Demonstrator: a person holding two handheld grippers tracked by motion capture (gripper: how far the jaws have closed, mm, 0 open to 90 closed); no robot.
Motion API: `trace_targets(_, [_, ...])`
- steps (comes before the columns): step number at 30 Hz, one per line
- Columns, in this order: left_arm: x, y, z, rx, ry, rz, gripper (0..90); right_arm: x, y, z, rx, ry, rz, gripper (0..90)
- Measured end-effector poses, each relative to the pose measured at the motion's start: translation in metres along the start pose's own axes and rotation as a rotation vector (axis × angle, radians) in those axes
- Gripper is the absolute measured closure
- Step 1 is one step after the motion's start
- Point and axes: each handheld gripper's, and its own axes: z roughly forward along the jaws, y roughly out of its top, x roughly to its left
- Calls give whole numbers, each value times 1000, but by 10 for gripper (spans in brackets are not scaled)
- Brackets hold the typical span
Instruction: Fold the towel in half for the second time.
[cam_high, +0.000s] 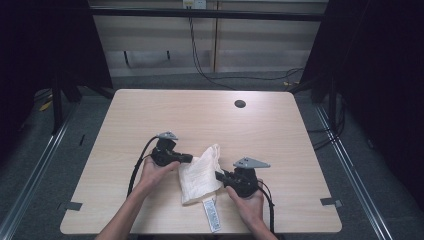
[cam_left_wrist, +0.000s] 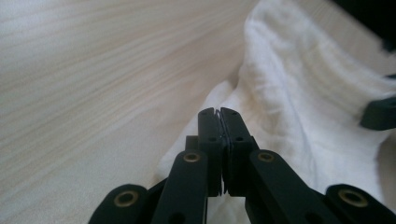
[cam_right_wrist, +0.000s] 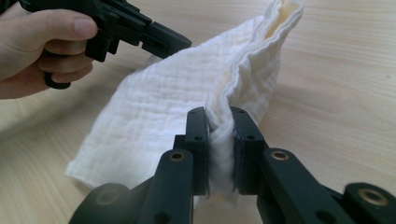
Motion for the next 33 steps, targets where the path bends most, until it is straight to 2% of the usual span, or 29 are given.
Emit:
trace_targets(2, [5,0,-7,-34,-34,-24,884,-3,1,-3,-5,6,38,805])
trace_targets(6, [14,-3,-18,-95,-51,-66,886,-7,-3,-5,24,-33,47,806])
trace_targets(9, [19,-7,-21,-84,-33,-78,887,-12,-9,-5,46,-60,63,808])
trace_targets(11, [24,-12,-20,-81,-23,-110,886,-14,-13,-5,61,-87,70,813])
trace_targets(14, [28,-16,-16,-68,2,-128,875,-16,-20,-2,99,-91,74,812])
trace_targets(16, [28,-15,-15,-70,-2,-124,835,-15,-21,1,112,-68,75,791])
trace_targets(18, [25,-13,-14,-75,0,-119,727,-13,-22,3,114,-57,70,778])
trace_targets(20, [19,-9,-16,-69,25,-88,638,-11,-20,4,109,-43,66,739])
trace_targets(21, [16,-7,-17,-65,55,-72,596,-11,-19,4,104,-38,49,710])
trace_targets(22, [12,-5,-18,-65,75,-57,557,-10,-18,4,104,-42,29,671])
trace_targets(23, [10,-4,-20,-62,76,-42,529,-9,-16,3,108,-51,19,606])
trace_targets(26, [1,-1,-28,-77,104,3,477,-11,-9,-1,91,-48,-5,480])
trace_targets(28, [-4,0,-32,-85,105,10,436,-15,-3,-7,54,-32,-13,435])
trace_targets(33, [-15,-2,-48,-62,134,65,393,-23,9,-19,18,-11,-18,378])
